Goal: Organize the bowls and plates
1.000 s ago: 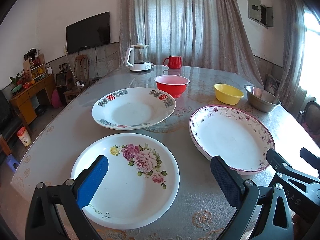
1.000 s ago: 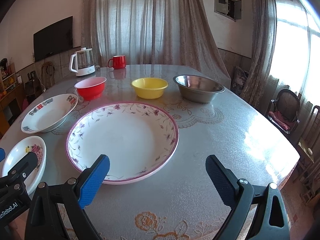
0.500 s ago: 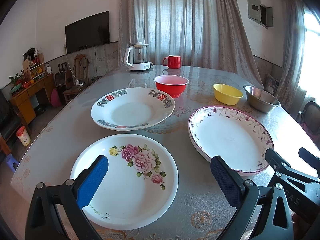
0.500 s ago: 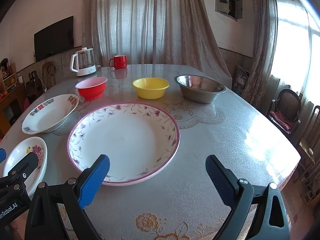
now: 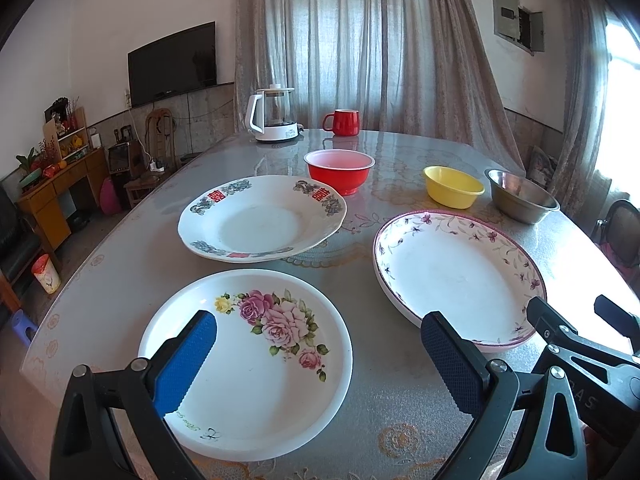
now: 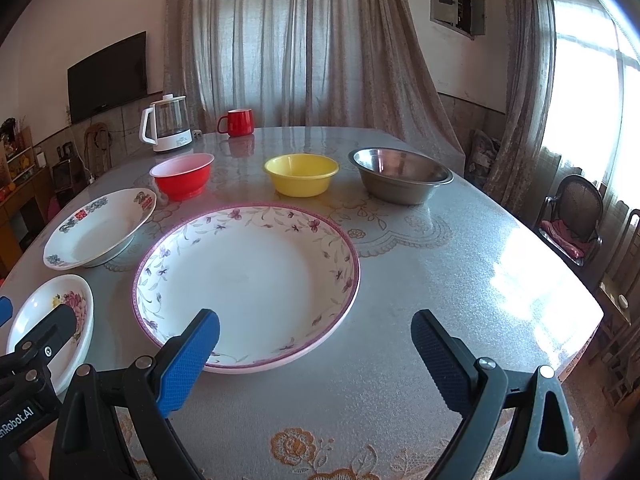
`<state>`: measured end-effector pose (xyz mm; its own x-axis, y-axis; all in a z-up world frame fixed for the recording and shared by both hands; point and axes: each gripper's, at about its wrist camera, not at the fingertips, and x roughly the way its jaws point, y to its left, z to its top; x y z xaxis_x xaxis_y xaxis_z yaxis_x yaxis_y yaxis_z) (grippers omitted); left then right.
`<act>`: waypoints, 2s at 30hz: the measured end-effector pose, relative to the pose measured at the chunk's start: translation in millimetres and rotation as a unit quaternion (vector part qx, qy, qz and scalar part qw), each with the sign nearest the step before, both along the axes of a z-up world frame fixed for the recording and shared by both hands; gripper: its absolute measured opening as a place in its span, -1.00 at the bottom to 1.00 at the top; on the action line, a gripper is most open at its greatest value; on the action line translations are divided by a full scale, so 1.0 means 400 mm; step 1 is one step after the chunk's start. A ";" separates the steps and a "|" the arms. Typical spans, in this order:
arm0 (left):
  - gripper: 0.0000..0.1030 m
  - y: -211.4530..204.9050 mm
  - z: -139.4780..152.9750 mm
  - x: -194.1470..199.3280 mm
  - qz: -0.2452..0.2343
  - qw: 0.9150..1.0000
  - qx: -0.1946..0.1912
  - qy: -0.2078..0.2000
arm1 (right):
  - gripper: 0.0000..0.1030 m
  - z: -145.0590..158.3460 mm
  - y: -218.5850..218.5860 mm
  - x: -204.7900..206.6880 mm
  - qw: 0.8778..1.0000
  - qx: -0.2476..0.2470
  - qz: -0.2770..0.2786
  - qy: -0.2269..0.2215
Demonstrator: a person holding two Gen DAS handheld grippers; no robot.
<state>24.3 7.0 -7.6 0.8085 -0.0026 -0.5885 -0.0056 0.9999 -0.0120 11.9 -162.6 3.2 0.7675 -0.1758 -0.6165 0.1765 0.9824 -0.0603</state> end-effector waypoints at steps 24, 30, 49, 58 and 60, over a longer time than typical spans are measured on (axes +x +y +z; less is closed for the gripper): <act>0.99 0.025 0.012 0.085 -0.089 0.987 -0.108 0.074 | 0.52 -0.024 -0.124 0.073 0.979 0.182 0.077 0.051; 1.00 0.000 0.044 0.157 -0.146 0.979 -0.100 0.097 | -0.18 -0.046 -0.184 0.126 0.973 0.202 0.073 0.078; 0.32 -0.047 -0.054 0.384 -0.145 0.955 -0.093 0.241 | -0.36 -0.096 -0.226 0.202 0.976 0.180 0.071 0.105; -0.03 -0.084 -0.081 0.407 -0.155 0.950 -0.068 0.264 | -0.36 -0.095 -0.203 0.204 0.981 0.138 0.083 0.106; -0.22 -0.092 -0.082 0.409 -0.157 0.950 -0.058 0.263 | -0.36 -0.095 -0.201 0.205 0.981 0.136 0.083 0.106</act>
